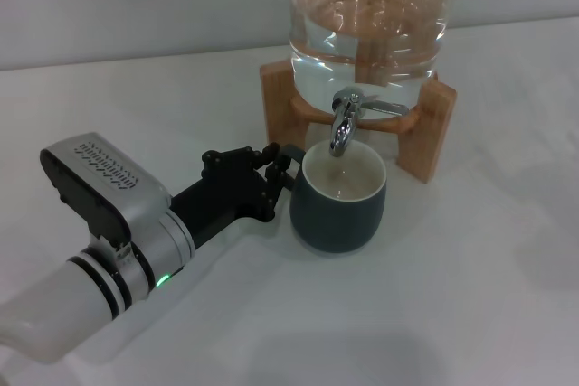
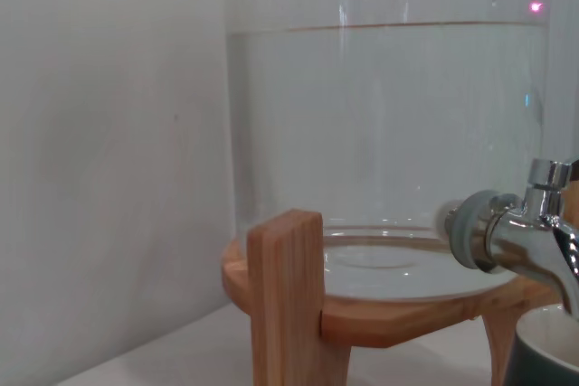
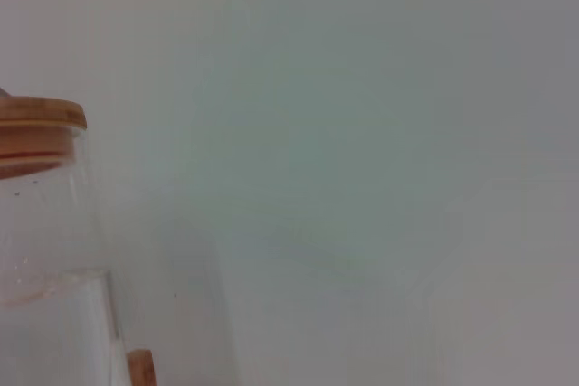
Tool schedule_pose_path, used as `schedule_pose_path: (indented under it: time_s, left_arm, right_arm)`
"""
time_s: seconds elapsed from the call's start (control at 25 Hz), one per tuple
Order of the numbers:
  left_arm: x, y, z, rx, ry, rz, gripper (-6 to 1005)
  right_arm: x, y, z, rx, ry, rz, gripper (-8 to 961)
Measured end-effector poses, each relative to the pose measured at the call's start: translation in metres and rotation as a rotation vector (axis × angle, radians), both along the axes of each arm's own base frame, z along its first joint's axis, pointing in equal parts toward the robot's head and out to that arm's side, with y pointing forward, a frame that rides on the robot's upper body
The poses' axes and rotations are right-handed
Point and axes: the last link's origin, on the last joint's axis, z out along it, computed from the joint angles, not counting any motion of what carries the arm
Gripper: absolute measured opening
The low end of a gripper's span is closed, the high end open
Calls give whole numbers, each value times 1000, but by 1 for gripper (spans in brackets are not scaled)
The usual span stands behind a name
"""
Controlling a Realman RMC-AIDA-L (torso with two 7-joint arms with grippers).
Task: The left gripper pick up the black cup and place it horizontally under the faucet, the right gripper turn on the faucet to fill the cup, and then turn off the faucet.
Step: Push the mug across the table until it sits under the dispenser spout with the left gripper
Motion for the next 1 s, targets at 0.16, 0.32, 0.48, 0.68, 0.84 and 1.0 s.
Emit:
schedule_pose_path:
  time_s: [0.16, 0.32, 0.48, 0.68, 0.84, 1.0]
  left_arm:
    - [-2, -1, 0, -1, -1, 6, 130]
    - [-2, -2, 0, -1, -1, 8, 131]
    - [-2, -1, 0, 1, 2, 9, 131]
    - [-3, 0, 0, 5, 7, 12, 131]
    - [-3, 2, 0, 7, 12, 17, 131]
    - [-8, 3, -2, 2, 45, 43, 130]
  right_arm:
    - [0, -1, 1, 3, 1, 2, 855]
    - [0, -1, 1, 3, 2, 3, 855]
    - [0, -1, 1, 3, 2, 4, 855]
    - [0, -1, 1, 4, 2, 4, 855]
    - [-1, 0, 1, 4, 2, 5, 855]
    - [-1, 0, 0, 2, 2, 7, 855]
